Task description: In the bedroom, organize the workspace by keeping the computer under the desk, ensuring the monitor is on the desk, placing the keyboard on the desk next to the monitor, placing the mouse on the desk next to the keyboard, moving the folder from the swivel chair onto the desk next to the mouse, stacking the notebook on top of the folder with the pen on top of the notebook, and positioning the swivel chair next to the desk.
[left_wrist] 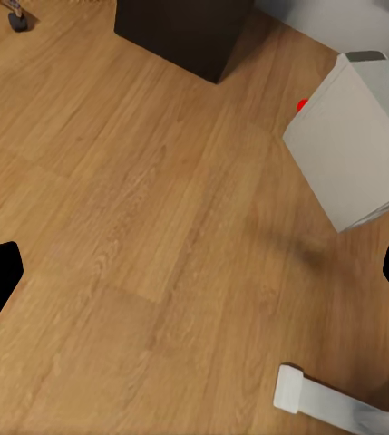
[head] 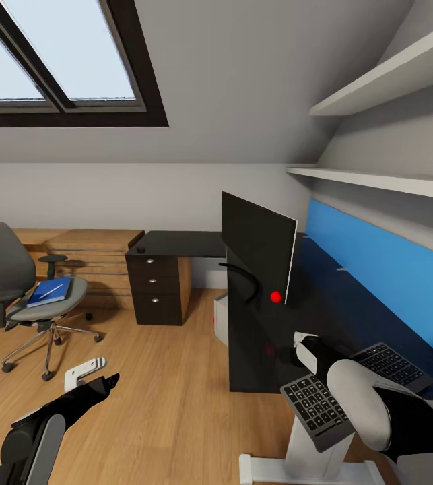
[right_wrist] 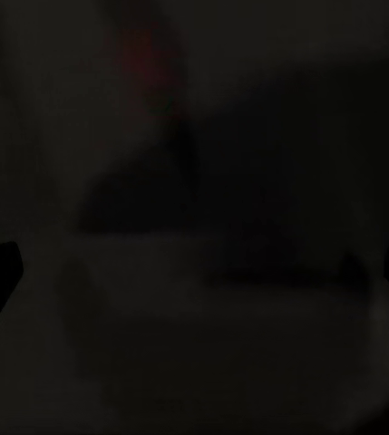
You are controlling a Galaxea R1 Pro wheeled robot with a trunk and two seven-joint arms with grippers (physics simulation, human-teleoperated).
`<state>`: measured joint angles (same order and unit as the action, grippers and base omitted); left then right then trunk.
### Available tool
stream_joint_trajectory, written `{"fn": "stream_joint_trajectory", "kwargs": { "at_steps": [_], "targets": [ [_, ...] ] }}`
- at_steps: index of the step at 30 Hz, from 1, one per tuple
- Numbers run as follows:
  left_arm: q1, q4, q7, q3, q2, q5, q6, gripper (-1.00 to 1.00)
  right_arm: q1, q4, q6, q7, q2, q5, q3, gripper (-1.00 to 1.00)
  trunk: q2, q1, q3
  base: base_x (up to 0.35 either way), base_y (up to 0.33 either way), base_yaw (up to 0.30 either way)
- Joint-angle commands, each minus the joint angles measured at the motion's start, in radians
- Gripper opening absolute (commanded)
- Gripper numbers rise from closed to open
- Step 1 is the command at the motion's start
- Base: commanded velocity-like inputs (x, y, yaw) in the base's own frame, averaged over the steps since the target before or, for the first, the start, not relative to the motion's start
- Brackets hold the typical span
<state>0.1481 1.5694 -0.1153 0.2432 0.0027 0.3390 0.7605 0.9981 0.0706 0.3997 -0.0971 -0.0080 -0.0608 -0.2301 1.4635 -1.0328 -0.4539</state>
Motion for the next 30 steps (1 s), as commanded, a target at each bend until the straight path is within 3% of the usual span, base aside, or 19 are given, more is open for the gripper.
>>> {"fn": "stream_joint_trajectory", "kwargs": {
  "at_steps": [1, 20, 30],
  "targets": [
    [0.001, 0.001, -0.009, 0.0, 0.0, 0.011, 0.004, 1.0, 0.0, 0.001, 0.006, -0.002, 0.0, -0.006, -0.008, 1.0, 0.001, 0.0, -0.001, 0.0, 0.0, 0.0],
    [0.001, 0.006, -0.009, 0.001, 0.0, 0.011, 0.005, 1.0, 0.0, -0.011, 0.037, -0.01, 0.0, -0.033, -0.008, 1.0, 0.001, 0.0, -0.001, -0.003, 0.0, 0.0],
    [0.001, 0.006, -0.009, 0.001, 0.0, 0.011, 0.005, 1.0, 0.0, -0.011, 0.038, -0.01, 0.0, -0.034, -0.008, 1.0, 0.001, 0.0, -0.001, -0.126, 0.0, 0.0]
  ]
}}
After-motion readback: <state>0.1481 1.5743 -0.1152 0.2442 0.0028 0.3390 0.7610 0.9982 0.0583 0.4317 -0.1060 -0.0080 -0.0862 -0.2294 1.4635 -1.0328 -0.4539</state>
